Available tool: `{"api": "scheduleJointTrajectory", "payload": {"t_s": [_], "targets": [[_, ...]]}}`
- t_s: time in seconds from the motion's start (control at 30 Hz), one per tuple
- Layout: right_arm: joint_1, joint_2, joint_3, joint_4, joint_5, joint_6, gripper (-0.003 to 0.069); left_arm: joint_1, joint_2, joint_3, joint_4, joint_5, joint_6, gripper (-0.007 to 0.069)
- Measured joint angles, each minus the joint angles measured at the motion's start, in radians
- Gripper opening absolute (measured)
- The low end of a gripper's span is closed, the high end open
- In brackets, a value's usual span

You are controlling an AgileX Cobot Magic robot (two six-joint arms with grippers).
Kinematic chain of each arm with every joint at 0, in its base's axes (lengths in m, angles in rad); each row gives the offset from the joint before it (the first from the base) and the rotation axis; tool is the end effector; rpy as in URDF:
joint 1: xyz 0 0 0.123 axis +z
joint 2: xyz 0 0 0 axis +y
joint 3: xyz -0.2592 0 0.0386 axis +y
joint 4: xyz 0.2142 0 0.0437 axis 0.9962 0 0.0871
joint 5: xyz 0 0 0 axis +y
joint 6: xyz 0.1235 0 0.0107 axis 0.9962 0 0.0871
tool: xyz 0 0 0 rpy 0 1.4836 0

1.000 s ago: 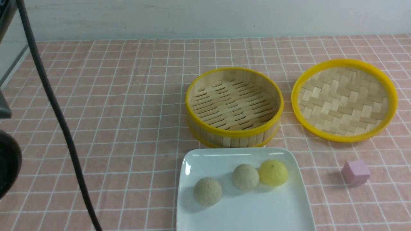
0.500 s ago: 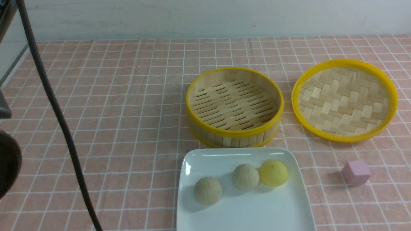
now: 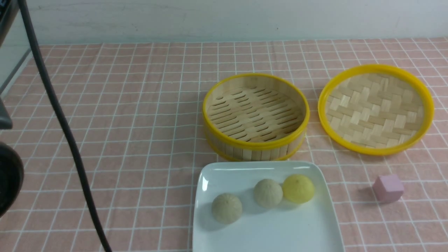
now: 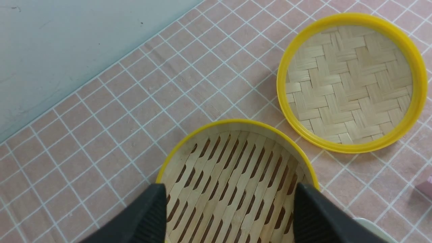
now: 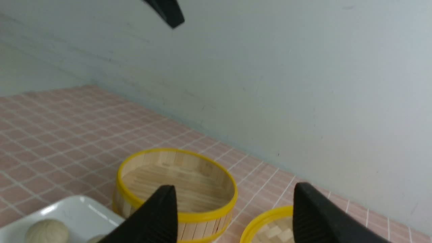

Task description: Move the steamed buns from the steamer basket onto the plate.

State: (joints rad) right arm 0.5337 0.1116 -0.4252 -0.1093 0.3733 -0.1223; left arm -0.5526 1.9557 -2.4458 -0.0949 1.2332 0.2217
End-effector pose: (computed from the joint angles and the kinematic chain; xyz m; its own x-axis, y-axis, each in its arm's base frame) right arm 0.0549 0.0267 0.3014 0.1301 -0.1810 -0.9748 -0.4566 0.8618 -0.2210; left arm 0.3341 -0.2191 0.4129 -0.3986 0.4670 -0.7893 0.6706 0.7355 0.0965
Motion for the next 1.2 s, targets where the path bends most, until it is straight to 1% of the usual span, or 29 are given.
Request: {"api": "scheduleJointTrajectory", "payload": {"t_s": [0.03, 0.17, 0.23, 0.33, 0.37, 0.5, 0.57, 0.63, 0.83, 1.0, 1.2], "targets": [[0.0, 0.0, 0.0, 0.0, 0.0, 0.0, 0.0447, 0.0, 0.0, 0.0, 0.002, 0.0, 0.0, 0.0503], [0.0, 0.0, 0.098, -0.001, 0.0, 0.0, 0.0372, 0.0, 0.0, 0.0, 0.014, -0.001, 0.0, 0.0503], [0.0, 0.0, 0.113, -0.002, -0.002, 0.0, 0.0353, 0.0, 0.0, 0.0, 0.014, -0.001, 0.0, 0.0503], [0.0, 0.0, 0.166, -0.003, -0.002, 0.0, 0.0276, 0.0, 0.0, 0.0, 0.016, -0.001, 0.0, 0.0503], [0.0, 0.0, 0.167, -0.003, -0.001, 0.0, 0.0267, 0.0, 0.0, 0.0, 0.016, -0.001, 0.0, 0.0502], [0.0, 0.0, 0.212, -0.004, 0.022, 0.001, 0.0197, 0.0, 0.0, 0.0, 0.016, -0.001, 0.0, 0.0486], [0.0, 0.0, 0.231, -0.004, 0.031, 0.014, 0.018, 0.0, 0.0, 0.0, 0.016, -0.001, 0.0, 0.0478], [0.0, 0.0, 0.244, -0.004, 0.033, 0.032, 0.0175, 0.0, 0.0, 0.0, 0.016, -0.001, 0.0, 0.047], [0.0, 0.0, 0.252, -0.005, 0.033, 0.161, 0.0172, 0.0, 0.0, 0.0, 0.016, -0.001, 0.0, 0.0459], [0.0, 0.0, 0.268, -0.038, 0.031, 0.177, 0.0172, 0.0, 0.0, 0.0, 0.016, -0.001, 0.0, 0.0459], [0.0, 0.0, 0.268, -0.041, 0.029, 0.178, 0.0174, 0.0, 0.0, 0.0, 0.016, -0.002, 0.0, 0.0459]]}}
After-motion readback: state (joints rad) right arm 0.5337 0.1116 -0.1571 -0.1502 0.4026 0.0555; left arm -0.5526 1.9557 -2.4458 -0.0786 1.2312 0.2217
